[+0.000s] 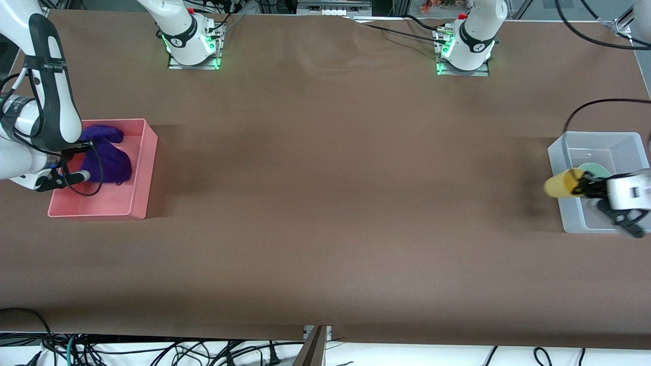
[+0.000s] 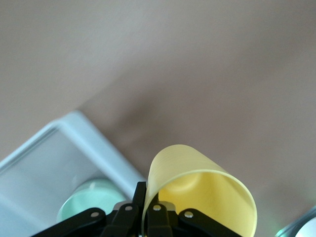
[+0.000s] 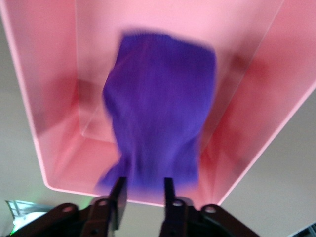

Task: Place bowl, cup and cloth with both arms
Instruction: 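Drop the cloth into the pink bin while the left gripper lowers the yellow cup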

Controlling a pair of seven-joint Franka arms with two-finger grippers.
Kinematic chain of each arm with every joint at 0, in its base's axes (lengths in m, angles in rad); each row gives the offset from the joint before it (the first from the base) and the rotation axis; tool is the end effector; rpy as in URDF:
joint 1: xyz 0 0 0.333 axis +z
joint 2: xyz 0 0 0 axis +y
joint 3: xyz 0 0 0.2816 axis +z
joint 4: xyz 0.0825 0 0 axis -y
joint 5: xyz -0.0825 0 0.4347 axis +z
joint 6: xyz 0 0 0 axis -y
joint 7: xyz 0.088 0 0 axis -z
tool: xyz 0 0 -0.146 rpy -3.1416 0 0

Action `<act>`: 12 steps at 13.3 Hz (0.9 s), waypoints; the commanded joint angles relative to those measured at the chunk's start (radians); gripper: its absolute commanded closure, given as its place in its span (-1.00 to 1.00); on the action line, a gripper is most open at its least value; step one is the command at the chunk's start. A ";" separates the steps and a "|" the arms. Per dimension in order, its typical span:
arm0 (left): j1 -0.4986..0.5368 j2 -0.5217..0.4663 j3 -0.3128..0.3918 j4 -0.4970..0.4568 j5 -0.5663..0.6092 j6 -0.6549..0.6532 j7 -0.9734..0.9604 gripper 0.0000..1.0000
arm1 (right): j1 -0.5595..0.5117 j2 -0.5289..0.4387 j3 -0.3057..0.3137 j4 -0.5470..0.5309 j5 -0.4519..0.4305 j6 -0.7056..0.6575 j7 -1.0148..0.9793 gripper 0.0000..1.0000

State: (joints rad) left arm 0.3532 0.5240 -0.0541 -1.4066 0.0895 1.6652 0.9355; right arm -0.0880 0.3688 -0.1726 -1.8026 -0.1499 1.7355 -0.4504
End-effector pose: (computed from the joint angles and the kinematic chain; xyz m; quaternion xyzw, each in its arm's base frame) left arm 0.6593 0.2204 0.2964 0.9385 -0.3178 -0.1247 0.0521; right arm 0.5781 -0.1741 0.2244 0.9645 0.1186 -0.2351 0.0203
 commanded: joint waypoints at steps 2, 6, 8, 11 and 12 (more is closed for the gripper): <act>0.130 0.046 -0.003 -0.005 0.070 0.089 0.150 1.00 | -0.006 -0.062 0.008 0.150 0.134 -0.149 -0.004 -1.00; 0.210 0.149 -0.004 -0.012 0.065 0.255 0.219 1.00 | -0.001 -0.128 0.178 0.377 0.133 -0.402 0.073 -1.00; 0.222 0.169 -0.004 -0.011 0.053 0.309 0.229 0.55 | 0.002 -0.175 0.273 0.420 0.124 -0.451 0.210 -1.00; 0.211 0.118 -0.019 -0.008 0.055 0.254 0.221 -1.00 | 0.005 -0.225 0.280 0.419 0.118 -0.444 0.248 -1.00; 0.201 0.093 -0.047 0.006 0.053 0.181 0.209 -1.00 | 0.005 -0.226 0.278 0.425 0.115 -0.439 0.249 -1.00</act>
State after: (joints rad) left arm 0.5667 0.6876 -0.0692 -1.4074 0.1354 1.9456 1.1430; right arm -0.0693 0.1444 0.1126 -1.3857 -0.0267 1.2963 -0.2039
